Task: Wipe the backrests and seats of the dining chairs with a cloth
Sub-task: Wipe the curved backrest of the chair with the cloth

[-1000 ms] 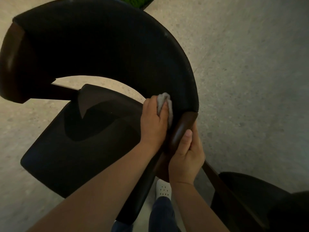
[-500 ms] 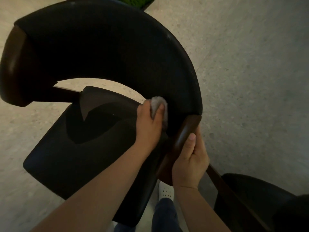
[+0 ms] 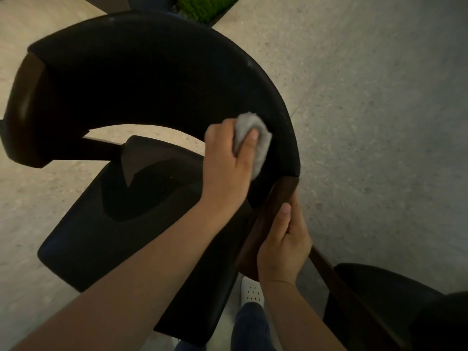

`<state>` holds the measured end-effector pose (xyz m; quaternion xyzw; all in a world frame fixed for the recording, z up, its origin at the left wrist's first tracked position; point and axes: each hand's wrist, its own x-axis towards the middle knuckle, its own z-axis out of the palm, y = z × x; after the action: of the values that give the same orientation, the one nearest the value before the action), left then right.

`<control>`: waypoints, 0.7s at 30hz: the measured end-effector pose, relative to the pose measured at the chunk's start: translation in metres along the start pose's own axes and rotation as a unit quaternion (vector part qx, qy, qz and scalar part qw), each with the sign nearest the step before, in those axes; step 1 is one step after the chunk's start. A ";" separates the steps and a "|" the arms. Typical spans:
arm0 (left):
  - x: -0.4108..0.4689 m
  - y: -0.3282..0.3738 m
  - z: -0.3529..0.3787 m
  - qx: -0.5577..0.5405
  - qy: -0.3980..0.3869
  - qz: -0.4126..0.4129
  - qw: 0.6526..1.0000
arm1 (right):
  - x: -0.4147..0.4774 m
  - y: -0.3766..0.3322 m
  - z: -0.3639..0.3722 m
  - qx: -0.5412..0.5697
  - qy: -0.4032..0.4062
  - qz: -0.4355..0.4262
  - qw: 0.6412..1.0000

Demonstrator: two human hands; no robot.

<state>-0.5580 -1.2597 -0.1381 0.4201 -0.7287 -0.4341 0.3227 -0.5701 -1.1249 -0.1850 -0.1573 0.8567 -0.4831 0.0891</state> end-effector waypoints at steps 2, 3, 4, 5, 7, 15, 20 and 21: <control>0.002 0.015 0.008 0.015 -0.010 0.042 0.999 | 0.000 0.000 0.000 0.001 -0.004 0.001 1.000; 0.002 0.019 0.014 0.035 -0.010 0.053 0.998 | 0.000 0.000 0.000 0.002 -0.006 0.002 1.000; 0.002 0.020 0.020 0.059 -0.004 0.060 0.996 | 0.000 0.000 0.000 0.003 -0.007 0.003 1.000; 0.002 0.021 0.026 0.080 0.006 0.059 0.995 | 0.000 0.000 0.000 0.003 -0.008 0.003 1.000; 0.001 0.022 0.034 0.113 0.028 0.050 0.992 | 0.000 -0.001 0.001 0.002 -0.005 0.003 1.000; 0.006 0.026 0.029 0.031 0.004 0.053 0.998 | 0.000 -0.001 0.001 0.002 0.001 0.003 1.000; 0.008 0.022 0.022 -0.018 -0.046 0.053 0.997 | 0.000 -0.001 0.001 -0.004 0.006 -0.001 1.000; 0.008 0.023 0.023 -0.031 -0.046 0.051 0.997 | 0.000 -0.001 0.001 -0.003 0.006 -0.001 1.000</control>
<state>-0.5879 -1.2526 -0.1261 0.3518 -0.7491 -0.4588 0.3232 -0.5693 -1.1265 -0.1843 -0.1555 0.8584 -0.4817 0.0836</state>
